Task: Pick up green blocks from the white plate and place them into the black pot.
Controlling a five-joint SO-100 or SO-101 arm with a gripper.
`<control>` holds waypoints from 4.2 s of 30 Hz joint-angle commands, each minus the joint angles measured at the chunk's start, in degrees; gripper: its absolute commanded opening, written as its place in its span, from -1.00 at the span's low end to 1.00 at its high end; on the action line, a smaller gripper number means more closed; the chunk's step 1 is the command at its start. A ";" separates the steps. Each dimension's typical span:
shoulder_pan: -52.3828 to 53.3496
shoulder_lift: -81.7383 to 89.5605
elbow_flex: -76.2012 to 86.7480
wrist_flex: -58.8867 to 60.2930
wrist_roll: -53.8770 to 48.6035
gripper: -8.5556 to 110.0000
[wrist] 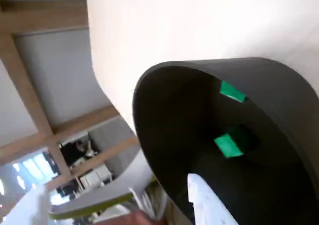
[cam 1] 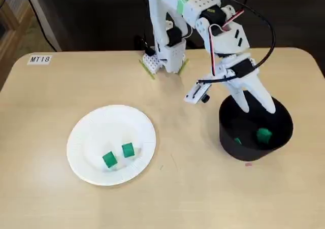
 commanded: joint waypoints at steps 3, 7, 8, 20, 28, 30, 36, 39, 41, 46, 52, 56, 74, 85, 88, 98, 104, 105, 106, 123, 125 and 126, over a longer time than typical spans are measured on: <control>5.71 4.13 -3.69 8.26 -2.55 -0.90; 16.00 3.43 -10.55 20.92 -8.00 -0.90; 19.34 2.64 -12.30 23.99 -8.79 -0.90; 41.92 -31.46 -52.56 54.05 -17.31 -0.90; 52.38 -39.99 -57.83 55.37 -5.71 -0.90; 54.14 -42.54 -58.45 55.63 -2.02 -0.90; 56.95 -47.72 -61.79 56.60 8.17 -0.90; 57.04 -50.54 -65.04 56.78 11.25 -0.90; 57.30 -52.38 -66.88 56.78 12.74 -0.90; 57.57 -58.80 -74.44 56.87 11.07 -0.64; 57.74 -62.75 -78.05 56.87 10.81 -0.44; 58.01 -65.04 -79.80 56.87 10.63 -0.39; 56.43 -73.12 -87.36 56.95 11.43 -0.38; 55.99 -79.10 -94.92 56.95 13.54 -0.80; 56.16 -79.89 -95.62 56.95 14.06 -0.90; 56.43 -81.83 -109.51 56.95 8.96 -0.90; 53.70 -80.95 -131.75 57.04 -9.32 -0.90; 52.65 -79.10 -132.54 57.13 -11.69 -0.90; 51.42 -76.82 -132.63 57.13 -13.36 -0.90; 2.64 -46.67 -115.05 57.30 -8.17 -0.90; -1.85 -47.11 -115.05 57.30 -8.79 -0.90; -3.69 -47.46 -115.05 57.30 -8.88 -0.90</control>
